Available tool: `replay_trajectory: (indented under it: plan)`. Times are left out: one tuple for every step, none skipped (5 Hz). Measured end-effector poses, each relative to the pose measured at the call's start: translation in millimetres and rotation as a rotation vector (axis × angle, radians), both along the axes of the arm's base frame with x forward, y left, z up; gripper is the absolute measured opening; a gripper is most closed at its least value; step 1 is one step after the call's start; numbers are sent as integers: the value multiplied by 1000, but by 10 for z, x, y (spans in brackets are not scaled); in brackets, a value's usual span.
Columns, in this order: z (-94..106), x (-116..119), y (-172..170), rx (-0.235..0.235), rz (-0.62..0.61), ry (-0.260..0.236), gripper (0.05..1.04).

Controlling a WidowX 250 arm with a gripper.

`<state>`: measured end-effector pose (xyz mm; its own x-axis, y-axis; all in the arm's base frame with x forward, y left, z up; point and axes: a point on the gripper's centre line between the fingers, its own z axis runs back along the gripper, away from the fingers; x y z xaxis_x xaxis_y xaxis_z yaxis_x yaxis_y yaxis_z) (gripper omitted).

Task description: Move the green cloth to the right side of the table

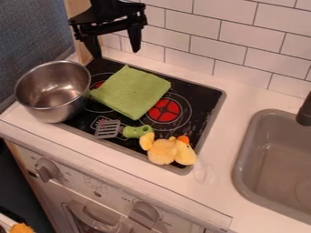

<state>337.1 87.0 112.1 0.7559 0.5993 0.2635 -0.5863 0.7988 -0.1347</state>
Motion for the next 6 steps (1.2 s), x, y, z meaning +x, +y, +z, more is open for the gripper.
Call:
replay_trajectory:
  plan:
    - [-89,0,-8,-9,-6,23,1001]
    - [-189,103,-92,-50,-110,6,1001]
    - [-301,212,-79,-46,-184,19,1001]
    - [-471,238,15,-11,-165,84,1001]
    - [-710,299,46,22,-183,168,1001]
    - [-856,339,69,27,-197,199,1001]
